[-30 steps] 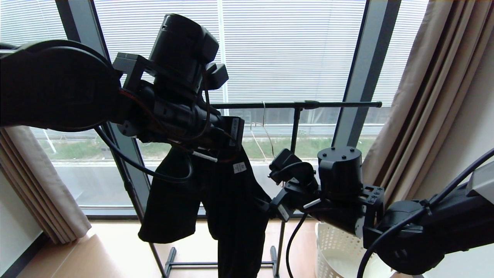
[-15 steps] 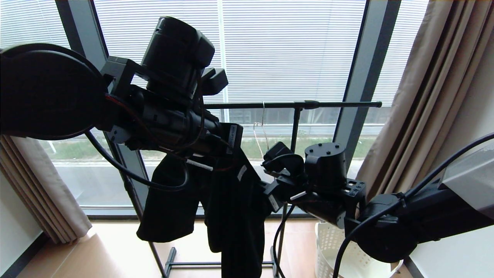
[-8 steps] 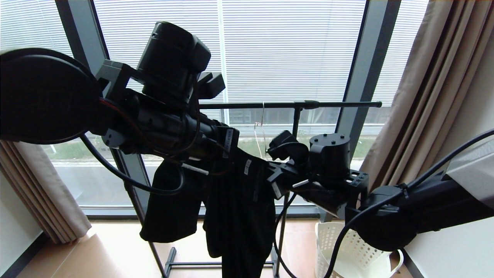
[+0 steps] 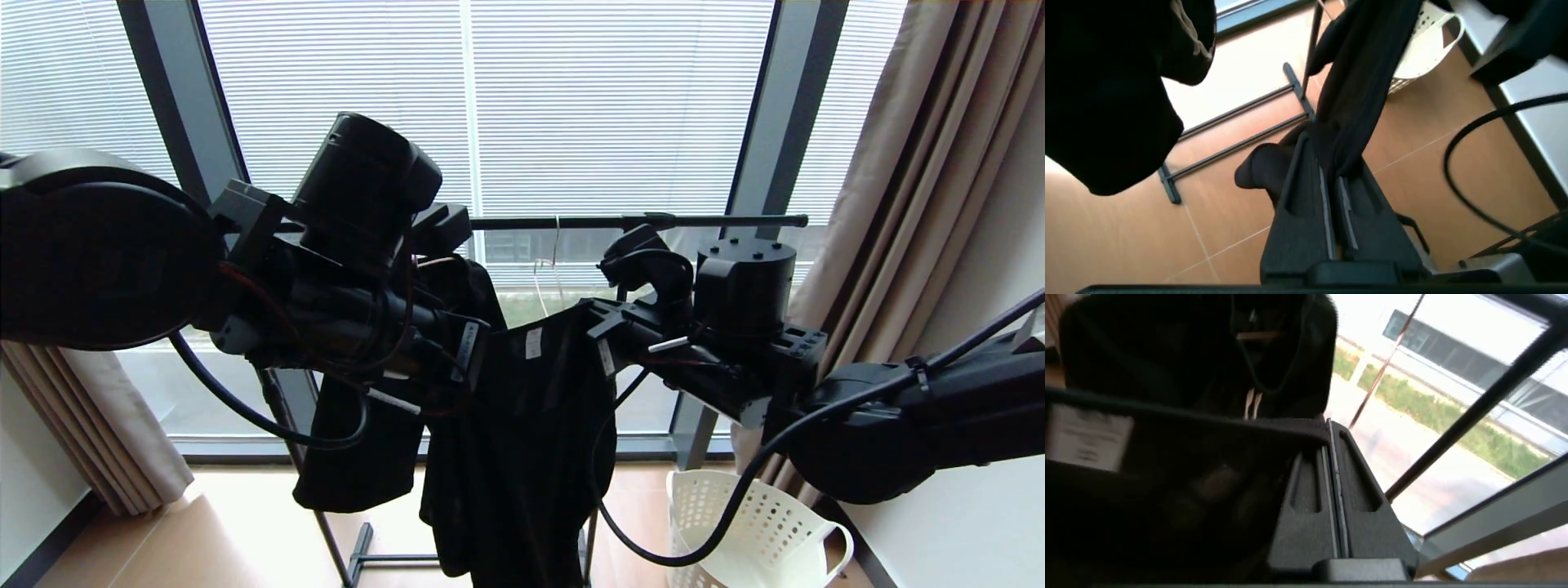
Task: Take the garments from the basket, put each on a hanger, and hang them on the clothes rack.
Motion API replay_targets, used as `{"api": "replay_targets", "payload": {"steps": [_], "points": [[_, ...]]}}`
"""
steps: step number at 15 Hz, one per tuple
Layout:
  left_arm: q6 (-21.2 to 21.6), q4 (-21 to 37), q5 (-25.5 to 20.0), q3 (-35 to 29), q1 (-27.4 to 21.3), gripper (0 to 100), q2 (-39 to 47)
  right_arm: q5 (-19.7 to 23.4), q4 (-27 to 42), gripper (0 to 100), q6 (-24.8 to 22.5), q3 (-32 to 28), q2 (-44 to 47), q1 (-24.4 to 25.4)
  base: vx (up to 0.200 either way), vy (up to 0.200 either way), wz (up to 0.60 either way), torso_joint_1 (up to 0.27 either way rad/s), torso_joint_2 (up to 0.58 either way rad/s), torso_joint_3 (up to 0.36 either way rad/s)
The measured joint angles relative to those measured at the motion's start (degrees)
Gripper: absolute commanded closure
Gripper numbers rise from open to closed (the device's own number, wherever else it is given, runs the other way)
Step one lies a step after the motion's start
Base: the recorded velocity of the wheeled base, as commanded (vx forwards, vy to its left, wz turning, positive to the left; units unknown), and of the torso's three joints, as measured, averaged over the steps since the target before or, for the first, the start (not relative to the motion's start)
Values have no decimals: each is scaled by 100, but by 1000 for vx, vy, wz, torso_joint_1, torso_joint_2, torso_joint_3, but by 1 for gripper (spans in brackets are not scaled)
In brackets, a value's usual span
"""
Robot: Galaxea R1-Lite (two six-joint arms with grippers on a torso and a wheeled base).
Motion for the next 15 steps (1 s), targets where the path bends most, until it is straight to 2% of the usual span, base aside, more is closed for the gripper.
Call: {"api": "replay_targets", "payload": {"steps": [1, 6, 9, 12, 14, 15], "points": [[73, -13, -2, 106, 0, 0, -33, 0, 0, 100, 0, 13, -73, 0, 0, 0, 0, 0, 0, 0], [129, -41, -24, 485, -24, 0, -254, -18, -6, 100, 0, 44, -226, -11, 0, 0, 0, 0, 0, 0], [123, -154, -240, 897, -24, 0, -595, -18, -4, 100, -6, 60, -308, -88, 0, 0, 0, 0, 0, 0], [129, -1103, -300, 1844, 50, 0, -958, -20, 104, 100, -74, 330, -691, -157, 0, 0, 0, 0, 0, 0], [143, -1915, -306, 2598, 118, 0, -1215, -46, 435, 100, -156, 736, -1273, -176, 0, 0, 0, 0, 0, 0], [140, -2121, -304, 2867, 138, 0, -1320, -104, 688, 100, -180, 984, -1618, -160, 0, 0, 0, 0, 0, 0]]}}
